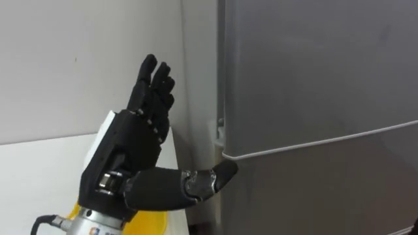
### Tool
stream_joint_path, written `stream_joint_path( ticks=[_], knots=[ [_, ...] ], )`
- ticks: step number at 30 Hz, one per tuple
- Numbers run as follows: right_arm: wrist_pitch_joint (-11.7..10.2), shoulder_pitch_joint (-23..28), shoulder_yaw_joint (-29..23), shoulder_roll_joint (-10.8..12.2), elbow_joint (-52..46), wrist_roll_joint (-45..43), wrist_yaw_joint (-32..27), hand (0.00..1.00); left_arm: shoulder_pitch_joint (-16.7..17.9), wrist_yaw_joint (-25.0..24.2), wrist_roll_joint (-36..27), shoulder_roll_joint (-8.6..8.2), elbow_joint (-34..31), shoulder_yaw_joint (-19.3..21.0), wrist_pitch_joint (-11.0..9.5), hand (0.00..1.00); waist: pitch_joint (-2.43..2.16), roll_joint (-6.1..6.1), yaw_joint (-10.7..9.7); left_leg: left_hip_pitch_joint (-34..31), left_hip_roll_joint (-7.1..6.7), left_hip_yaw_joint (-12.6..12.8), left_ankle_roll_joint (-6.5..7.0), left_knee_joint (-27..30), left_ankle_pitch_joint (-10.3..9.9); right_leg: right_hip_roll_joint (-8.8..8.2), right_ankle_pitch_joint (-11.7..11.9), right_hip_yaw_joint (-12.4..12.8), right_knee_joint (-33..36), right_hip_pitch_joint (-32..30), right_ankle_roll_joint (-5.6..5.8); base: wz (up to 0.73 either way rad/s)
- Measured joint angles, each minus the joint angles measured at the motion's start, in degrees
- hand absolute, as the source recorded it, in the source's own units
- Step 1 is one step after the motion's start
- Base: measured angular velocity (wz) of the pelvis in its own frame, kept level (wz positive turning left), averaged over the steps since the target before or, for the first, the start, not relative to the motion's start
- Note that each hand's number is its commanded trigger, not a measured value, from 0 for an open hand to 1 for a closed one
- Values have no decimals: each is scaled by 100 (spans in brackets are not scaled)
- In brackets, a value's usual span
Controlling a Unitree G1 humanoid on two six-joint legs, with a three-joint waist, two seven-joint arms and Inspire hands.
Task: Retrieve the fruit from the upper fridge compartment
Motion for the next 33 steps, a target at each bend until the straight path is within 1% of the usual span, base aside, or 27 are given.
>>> stream_joint_path(
  ticks=[3,7,9,13,14,16,18,27,33],
  knots=[
    [2,1,0,-1,8,0,1,0,0,-197,0,5,5,-125,95,0,-13,47,-43,-8,5,0,-2,1,1,-2,1,-2,0,-3,-1,0],
    [-2,-25,0,-10,7,6,16,0,0,-394,-1,74,8,-228,107,0,-28,69,-132,-4,13,3,-15,1,9,-2,5,2,2,3,-9,1],
    [-2,-23,0,-12,8,6,13,0,0,-426,1,95,8,-298,115,0,-31,73,-146,-5,17,3,-18,2,10,2,10,2,1,3,-17,0],
    [-1,-20,2,-18,9,8,3,0,0,-468,-5,99,9,-302,146,0,-28,69,-140,-3,17,5,-28,2,16,2,11,1,-1,-8,-20,0],
    [-1,-24,2,-21,8,14,-10,0,-2,-478,-11,98,9,-312,156,0,-37,74,-138,-10,16,31,-28,2,16,4,11,15,-5,-55,-19,0],
    [-3,-45,1,-23,5,9,-28,0,-3,-461,-4,95,13,-326,156,0,-41,80,-152,-28,18,58,-28,1,17,6,16,24,-34,-60,-16,0],
    [-7,-43,1,-24,3,11,-55,0,-3,-461,-6,95,13,-333,156,0,-43,83,-156,-62,30,71,-30,0,17,15,72,21,-84,-50,-9,0],
    [-12,-43,2,-23,4,9,-74,0,-3,-460,-6,96,16,-407,152,0,-22,53,-160,-65,28,123,-30,-39,18,13,89,47,-88,-44,4,-1],
    [-13,-52,3,-24,4,-3,-126,0,-3,-456,-3,97,10,-431,148,0,-20,49,-149,-72,26,118,-30,-42,18,13,89,52,-92,-56,4,0]
  ],
)
